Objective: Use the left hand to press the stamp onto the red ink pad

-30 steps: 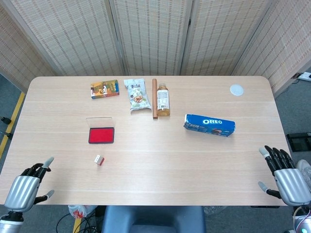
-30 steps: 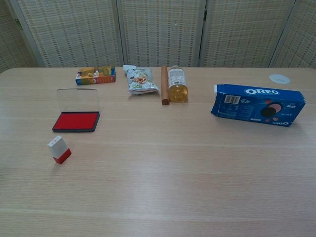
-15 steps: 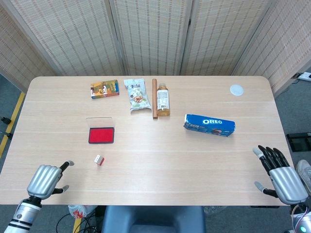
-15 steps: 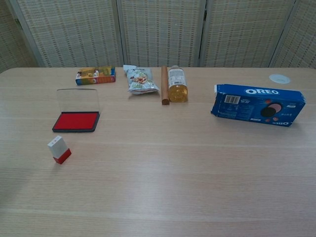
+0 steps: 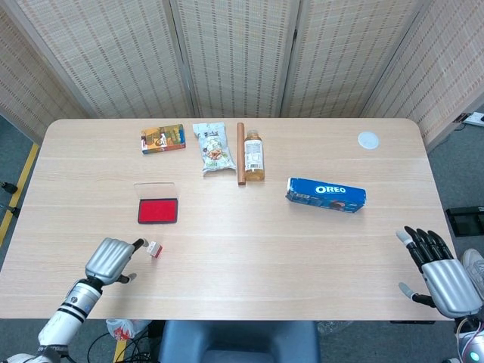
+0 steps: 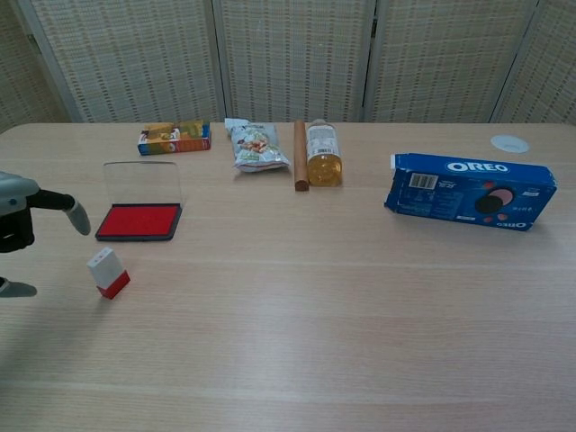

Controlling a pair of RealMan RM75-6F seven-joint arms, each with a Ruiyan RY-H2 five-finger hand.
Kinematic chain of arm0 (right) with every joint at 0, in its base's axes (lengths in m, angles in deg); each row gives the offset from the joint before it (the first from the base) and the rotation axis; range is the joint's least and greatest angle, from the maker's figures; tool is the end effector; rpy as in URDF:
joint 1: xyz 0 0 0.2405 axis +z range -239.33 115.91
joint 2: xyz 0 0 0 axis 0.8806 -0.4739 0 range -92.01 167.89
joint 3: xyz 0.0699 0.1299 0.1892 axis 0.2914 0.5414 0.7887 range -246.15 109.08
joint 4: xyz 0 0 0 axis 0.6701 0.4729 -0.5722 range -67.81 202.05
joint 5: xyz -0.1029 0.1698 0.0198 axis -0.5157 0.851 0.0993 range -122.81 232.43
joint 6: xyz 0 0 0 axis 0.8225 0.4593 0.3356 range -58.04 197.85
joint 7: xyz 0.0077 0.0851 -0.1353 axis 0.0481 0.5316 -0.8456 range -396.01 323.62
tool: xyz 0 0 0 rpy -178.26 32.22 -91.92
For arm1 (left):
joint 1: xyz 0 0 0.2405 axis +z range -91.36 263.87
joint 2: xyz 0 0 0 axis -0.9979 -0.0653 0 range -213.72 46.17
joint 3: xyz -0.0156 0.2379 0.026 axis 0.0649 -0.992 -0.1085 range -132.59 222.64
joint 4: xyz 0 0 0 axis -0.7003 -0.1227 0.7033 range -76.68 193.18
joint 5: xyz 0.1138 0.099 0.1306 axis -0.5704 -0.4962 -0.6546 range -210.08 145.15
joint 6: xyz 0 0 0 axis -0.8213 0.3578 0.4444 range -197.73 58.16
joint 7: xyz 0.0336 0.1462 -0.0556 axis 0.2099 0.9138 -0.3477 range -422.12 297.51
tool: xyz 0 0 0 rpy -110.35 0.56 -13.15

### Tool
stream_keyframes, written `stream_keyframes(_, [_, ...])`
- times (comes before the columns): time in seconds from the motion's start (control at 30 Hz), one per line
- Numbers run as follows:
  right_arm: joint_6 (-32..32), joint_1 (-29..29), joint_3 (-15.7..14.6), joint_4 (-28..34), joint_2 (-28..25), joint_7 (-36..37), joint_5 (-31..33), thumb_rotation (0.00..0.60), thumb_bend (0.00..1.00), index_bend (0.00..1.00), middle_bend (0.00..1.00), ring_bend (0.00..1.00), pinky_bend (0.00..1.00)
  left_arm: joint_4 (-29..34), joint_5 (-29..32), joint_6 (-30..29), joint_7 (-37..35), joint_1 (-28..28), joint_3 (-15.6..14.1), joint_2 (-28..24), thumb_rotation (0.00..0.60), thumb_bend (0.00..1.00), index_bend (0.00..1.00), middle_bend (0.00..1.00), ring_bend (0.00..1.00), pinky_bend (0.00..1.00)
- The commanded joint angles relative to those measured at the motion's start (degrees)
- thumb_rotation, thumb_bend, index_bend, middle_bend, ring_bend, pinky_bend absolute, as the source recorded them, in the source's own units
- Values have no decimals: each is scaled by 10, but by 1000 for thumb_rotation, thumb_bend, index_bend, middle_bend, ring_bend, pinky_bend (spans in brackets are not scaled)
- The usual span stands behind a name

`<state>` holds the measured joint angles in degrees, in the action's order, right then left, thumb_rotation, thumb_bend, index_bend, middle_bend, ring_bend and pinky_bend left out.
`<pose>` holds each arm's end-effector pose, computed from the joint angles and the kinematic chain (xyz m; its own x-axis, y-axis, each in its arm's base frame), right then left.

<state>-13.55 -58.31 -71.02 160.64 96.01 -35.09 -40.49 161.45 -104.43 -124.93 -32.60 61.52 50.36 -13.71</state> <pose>-0.2885 -0.1662 0.1632 0.4704 -0.1305 0.8728 -0.8802 -0.1392 0.4536 -0.2051 0.2612 0.0502 0.6102 0.3260 0.7221 0.7880 -0.3444 -0.5104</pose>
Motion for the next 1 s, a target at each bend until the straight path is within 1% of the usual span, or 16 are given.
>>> stream_keyframes(0.03, [3,1,1,1,0,-2,4,600,207,0,0,0,0,-12,15,19,1,-21,7,1,600,286,336,1000,944,933])
stream_keyframes(0.1, [3,1,1,2,1,-5,5,600,207,0,0,0,0,-20,20,30,-3,-32,8,2,600,310,347,1000,942,932])
stream_keyframes(0.3, [7,3,1,5,1,-9,8,600,207,0,0,0,0,-49,38,65,-3,-68,7,12,600,311,358,1000,936,927])
stream_keyframes(0.53, [7,4,5,2,-1,-2,17,600,207,0,0,0,0,-79,86,98,10,-111,8,34,600,310,334,1000,933,924])
stream_keyframes(0.8, [1,3,8,-3,-4,9,19,600,207,0,0,0,0,-110,123,109,10,-136,-2,48,600,312,352,1000,931,923])
stream_keyframes(1.0, [5,7,7,-8,-3,13,16,600,207,0,0,0,0,-103,158,99,15,-142,-13,43,600,313,357,1000,929,923])
